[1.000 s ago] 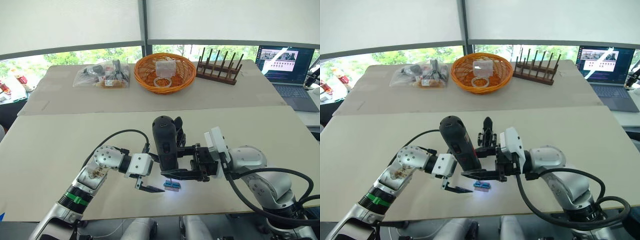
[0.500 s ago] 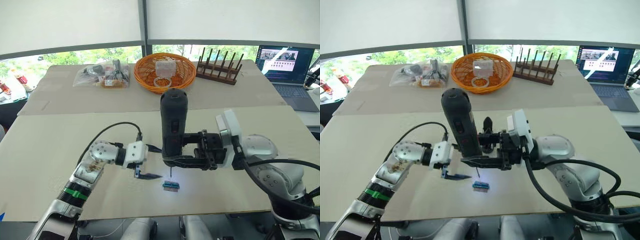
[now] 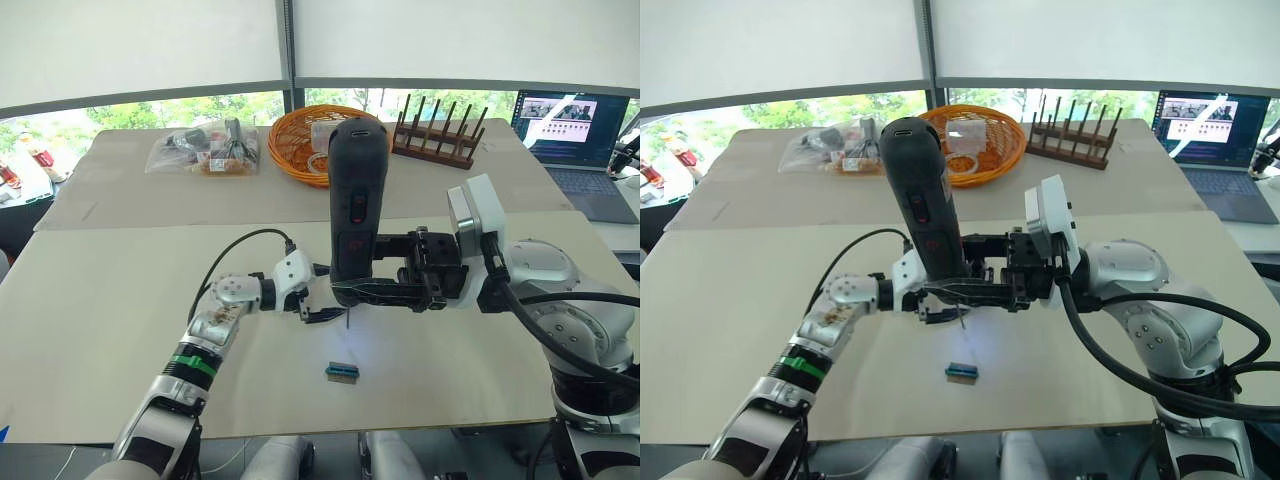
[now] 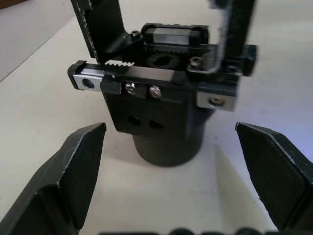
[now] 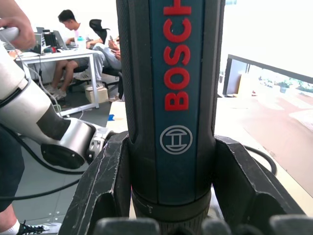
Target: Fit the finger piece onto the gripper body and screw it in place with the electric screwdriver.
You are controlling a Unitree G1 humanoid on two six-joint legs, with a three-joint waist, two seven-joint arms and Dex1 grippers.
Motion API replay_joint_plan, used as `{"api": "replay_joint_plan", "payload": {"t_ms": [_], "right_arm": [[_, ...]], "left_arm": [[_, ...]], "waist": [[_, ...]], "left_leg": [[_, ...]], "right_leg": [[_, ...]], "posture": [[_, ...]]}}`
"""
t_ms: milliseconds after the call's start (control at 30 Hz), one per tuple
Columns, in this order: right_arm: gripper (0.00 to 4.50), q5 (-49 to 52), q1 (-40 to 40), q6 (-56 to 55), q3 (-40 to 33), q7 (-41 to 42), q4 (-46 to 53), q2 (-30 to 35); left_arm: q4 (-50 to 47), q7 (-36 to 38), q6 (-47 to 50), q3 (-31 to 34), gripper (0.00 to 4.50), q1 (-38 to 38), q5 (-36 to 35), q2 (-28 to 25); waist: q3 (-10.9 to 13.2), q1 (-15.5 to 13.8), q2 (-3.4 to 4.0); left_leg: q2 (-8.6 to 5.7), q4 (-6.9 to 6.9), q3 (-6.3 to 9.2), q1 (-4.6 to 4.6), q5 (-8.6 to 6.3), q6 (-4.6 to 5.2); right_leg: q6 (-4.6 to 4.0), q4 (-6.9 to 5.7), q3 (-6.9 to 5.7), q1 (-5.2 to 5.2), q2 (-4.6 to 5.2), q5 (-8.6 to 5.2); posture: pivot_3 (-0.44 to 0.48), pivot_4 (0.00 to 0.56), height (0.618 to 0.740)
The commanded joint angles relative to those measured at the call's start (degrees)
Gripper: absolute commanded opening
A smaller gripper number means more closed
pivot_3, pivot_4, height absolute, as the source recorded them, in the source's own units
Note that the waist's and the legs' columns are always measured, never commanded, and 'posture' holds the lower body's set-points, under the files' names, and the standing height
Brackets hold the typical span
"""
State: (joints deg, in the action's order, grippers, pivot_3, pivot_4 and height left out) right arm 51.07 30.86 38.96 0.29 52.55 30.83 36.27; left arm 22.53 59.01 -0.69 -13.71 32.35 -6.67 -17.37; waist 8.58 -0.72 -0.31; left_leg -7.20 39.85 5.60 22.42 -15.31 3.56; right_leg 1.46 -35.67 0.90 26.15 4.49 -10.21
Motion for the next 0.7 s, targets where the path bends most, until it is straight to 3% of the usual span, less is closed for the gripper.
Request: {"api": "replay_joint_plan", "payload": {"t_ms": [33, 200, 300, 367, 500, 700], "right_arm": [[1.96, 1.38, 1.28, -0.77, -2.52, -0.58, 1.41, 0.25], [1.96, 0.73, 0.59, -1.01, -2.81, -1.37, 1.48, 0.56], [1.96, 0.25, 0.01, -1.15, -2.79, -1.88, 1.8, 0.57], [1.96, 0.26, -0.47, -1.17, -2.93, -2.06, 2.28, 0.82], [1.96, 0.98, -0.77, -0.83, -3.58, -1.88, 2.62, 1.69], [1.96, 2.13, -1.19, -0.45, -3.85, -1.56, 3.12, 2.8]], "left_arm": [[-0.13, -0.27, 0.31, -0.42, 4.5, 1.18, -0.37, 1.94], [2.94, -0.91, -0.59, -1.28, 4.5, 2.45, 0.82, 4.33], [8.21, -0.71, -2.8, -1.16, 3.68, 5.45, 1.41, 5.57], [12.82, 3.31, -6.9, -1.22, 2.73, 8.13, 1.27, 5.25], [22.95, 10.46, -15.23, -1.09, 2.7, 14.11, 1.89, 4.64], [37.48, 14.61, -20.77, -0.58, 2.7, 22.37, 4.36, 5.53]], "waist": [[0.0, 0.03, 0.0], [0.0, -0.02, -0.01], [0.01, -0.23, -0.02], [0.01, -0.24, -0.02], [0.02, -0.08, -0.04], [0.05, -0.01, -0.08]], "left_leg": [[0.0, 0.0, 0.0, 0.0, 0.0, 0.0], [0.0, 0.0, 0.0, 0.0, -0.01, 0.02], [-0.02, 0.02, 0.0, 0.0, -0.02, 0.03], [-0.02, 0.04, 0.0, 0.02, -0.02, 0.03], [-0.02, 0.03, 0.0, 0.06, 0.01, -0.01], [-0.02, 0.05, 0.0, 0.13, -0.02, 0.04]], "right_leg": [[0.0, 0.0, 0.01, 0.0, 0.0, 0.0], [0.0, 0.0, 0.0, 0.0, 0.0, 0.0], [0.0, 0.0, -0.02, -0.02, 0.01, 0.0], [0.0, 0.01, -0.02, -0.02, 0.01, 0.0], [0.0, 0.02, -0.04, 0.02, 0.02, 0.0], [0.0, 0.06, -0.08, 0.04, 0.02, 0.0]], "posture": [[0.0, 0.15, 0.74], [0.0, 0.15, 0.74], [0.0, 0.15, 0.74], [0.0, 0.15, 0.74], [0.0, 0.15, 0.74], [0.0, 0.15, 0.74]]}}
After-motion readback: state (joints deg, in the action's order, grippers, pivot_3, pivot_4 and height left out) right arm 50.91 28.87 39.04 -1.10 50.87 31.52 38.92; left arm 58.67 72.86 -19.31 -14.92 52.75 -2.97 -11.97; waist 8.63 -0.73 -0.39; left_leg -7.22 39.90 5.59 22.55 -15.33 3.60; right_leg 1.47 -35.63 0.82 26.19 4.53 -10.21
